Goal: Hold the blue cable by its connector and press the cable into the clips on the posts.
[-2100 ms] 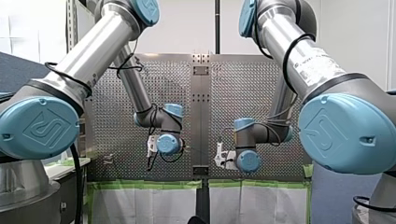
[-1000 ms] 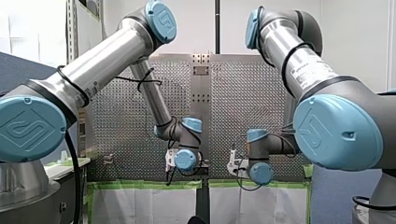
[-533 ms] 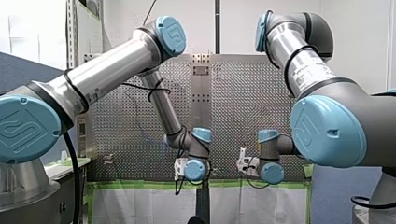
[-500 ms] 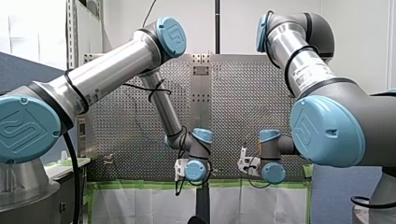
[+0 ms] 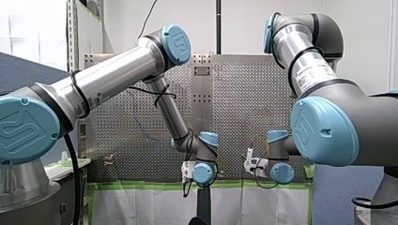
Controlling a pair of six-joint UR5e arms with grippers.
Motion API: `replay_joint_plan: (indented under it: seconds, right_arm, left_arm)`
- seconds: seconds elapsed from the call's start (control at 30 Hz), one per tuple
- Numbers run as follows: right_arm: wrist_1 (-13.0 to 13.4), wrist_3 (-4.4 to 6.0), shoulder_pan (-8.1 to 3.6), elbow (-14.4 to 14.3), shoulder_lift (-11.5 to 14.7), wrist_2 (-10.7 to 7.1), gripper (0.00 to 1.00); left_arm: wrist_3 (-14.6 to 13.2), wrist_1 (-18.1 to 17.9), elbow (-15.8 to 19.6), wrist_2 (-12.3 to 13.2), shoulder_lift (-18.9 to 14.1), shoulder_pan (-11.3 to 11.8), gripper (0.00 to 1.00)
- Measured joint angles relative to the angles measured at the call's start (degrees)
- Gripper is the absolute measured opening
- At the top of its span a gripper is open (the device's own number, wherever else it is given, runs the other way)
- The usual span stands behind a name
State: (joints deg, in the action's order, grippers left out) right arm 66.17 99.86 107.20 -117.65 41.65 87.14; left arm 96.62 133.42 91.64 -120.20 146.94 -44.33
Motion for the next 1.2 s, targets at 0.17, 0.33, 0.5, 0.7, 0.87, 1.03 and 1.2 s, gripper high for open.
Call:
replay_joint_plan:
  seconds: [0.17, 0.33, 0.5, 0.7, 0.87, 1.03, 1.2]
  right_arm:
    - [0.91, 1.33, -0.96, 0.0, -0.12, -1.51, 0.0]
    - [1.8, 2.45, -1.96, 0.05, -0.19, -2.99, 0.0]
    - [1.9, 2.69, -3.24, 0.49, -1.03, -3.44, 0.0]
    - [1.75, 2.38, -4.62, 1.4, -3.79, -3.54, 0.0]
    - [1.65, 2.15, -5.63, 1.7, -4.42, -3.57, 0.0]
    - [1.3, 2.13, -6.92, 2.21, -4.49, -3.59, 0.0]
    - [0.5, 2.33, -8.91, 2.35, -4.52, -3.58, 0.0]
  left_arm:
    - [0.52, -0.14, -0.2, -0.08, 0.02, -0.05, 0.0]
    - [0.89, -0.85, -0.23, -0.04, 0.05, -0.13, 0.0]
    - [1.31, -1.78, -0.98, -0.18, 1.03, -0.55, 0.0]
    - [1.06, -2.98, -2.47, -0.42, 2.62, -1.24, 0.0]
    - [0.69, -3.5, -4.27, -0.77, 2.9, -1.67, 0.0]
    - [-0.76, -3.62, -5.8, -1.01, 2.99, -2.14, 0.0]
    - [-2.25, -3.77, -6.44, -1.21, 3.08, -2.41, 0.0]
